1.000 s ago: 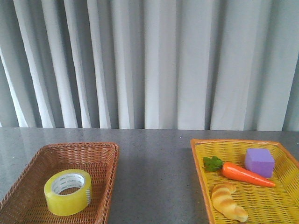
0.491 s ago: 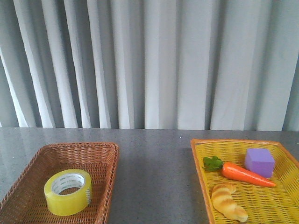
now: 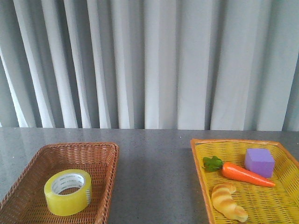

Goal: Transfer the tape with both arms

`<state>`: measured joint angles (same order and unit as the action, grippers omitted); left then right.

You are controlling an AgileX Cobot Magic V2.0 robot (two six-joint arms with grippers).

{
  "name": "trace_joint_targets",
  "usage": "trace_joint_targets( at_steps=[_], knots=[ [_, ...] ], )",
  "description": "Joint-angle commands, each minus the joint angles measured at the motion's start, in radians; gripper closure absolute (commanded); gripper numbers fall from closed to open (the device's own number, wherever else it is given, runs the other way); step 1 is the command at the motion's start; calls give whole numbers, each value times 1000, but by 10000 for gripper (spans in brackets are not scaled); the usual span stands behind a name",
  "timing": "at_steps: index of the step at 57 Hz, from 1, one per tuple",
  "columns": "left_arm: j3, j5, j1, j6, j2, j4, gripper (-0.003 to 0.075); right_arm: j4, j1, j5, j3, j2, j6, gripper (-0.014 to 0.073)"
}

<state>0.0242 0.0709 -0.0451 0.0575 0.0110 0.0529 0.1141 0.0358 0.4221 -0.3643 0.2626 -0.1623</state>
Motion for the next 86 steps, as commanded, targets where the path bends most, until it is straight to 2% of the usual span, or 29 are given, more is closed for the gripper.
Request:
trace_joint_targets(
  at_steps=[1, 9, 17, 27, 36, 44, 51, 86],
  knots=[
    [-8, -77, 2, 11, 16, -7, 725, -6, 7, -244, 103, -71, -10, 601],
    [-8, -77, 2, 11, 16, -6, 726, -5, 7, -380, 238, -131, -10, 601],
    [-8, -77, 2, 11, 16, -6, 726, -5, 6, -446, 306, -143, -5, 601],
    [-8, -77, 2, 11, 16, -6, 726, -17, 7, -538, 398, -258, 20, 599],
    [-9, -77, 2, 11, 16, -6, 726, -86, 9, -506, 395, -285, 61, 598],
    [-9, -77, 2, 11, 16, -6, 726, -87, 9, -470, 395, -285, 140, 598],
    [-9, -77, 2, 11, 16, -6, 726, -101, 9, -422, 395, -285, 141, 598],
    [-9, -77, 2, 11, 16, -6, 726, -106, 9, -427, 395, -284, 145, 598]
  ],
)
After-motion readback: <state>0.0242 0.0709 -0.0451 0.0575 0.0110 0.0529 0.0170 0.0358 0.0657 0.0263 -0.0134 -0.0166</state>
